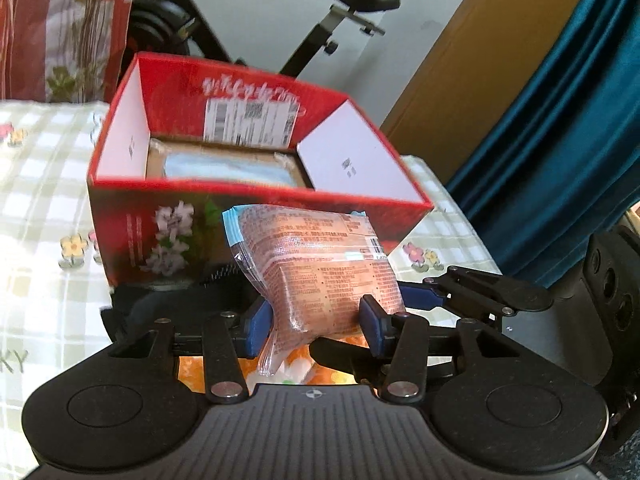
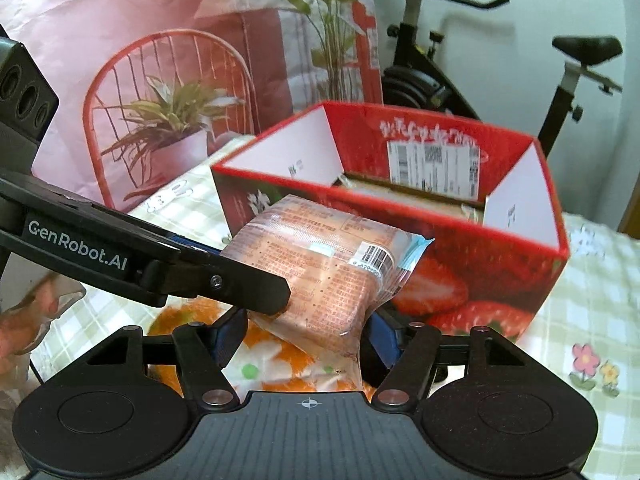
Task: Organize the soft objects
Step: 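Carry the wrapped cake with the left tool over the red box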
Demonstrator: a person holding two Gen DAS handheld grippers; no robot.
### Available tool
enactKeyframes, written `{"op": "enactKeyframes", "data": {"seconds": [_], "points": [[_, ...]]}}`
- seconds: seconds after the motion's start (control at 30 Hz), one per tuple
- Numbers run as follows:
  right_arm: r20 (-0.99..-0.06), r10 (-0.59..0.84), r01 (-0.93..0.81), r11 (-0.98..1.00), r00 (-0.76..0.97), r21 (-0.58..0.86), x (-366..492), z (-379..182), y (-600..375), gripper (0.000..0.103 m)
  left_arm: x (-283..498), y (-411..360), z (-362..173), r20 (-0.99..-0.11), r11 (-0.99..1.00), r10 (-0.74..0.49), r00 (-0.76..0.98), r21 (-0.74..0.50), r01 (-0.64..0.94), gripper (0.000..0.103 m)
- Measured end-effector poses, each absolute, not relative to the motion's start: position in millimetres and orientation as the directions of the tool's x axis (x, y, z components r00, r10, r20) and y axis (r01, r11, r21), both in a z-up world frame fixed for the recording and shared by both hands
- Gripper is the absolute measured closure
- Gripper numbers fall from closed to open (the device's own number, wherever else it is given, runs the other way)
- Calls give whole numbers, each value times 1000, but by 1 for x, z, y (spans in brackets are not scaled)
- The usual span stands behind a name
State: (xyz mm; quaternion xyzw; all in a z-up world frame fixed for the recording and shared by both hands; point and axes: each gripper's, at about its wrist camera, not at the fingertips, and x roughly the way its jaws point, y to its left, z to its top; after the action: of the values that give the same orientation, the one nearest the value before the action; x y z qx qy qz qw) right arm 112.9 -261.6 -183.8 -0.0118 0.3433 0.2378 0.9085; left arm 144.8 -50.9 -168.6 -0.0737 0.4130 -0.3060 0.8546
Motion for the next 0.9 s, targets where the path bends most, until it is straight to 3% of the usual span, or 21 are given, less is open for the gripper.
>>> {"op": "enactKeyframes", "data": {"seconds": [0.43, 0.9], "points": [[-574, 435, -475, 875, 694, 88, 130, -129, -259, 41, 147, -52, -117, -601, 803, -577, 553, -295, 518, 53], [-589, 411, -480, 876, 696, 44, 204, -121, -265, 41, 217, -65, -118, -591, 801, -590, 550, -342, 492, 52]]}}
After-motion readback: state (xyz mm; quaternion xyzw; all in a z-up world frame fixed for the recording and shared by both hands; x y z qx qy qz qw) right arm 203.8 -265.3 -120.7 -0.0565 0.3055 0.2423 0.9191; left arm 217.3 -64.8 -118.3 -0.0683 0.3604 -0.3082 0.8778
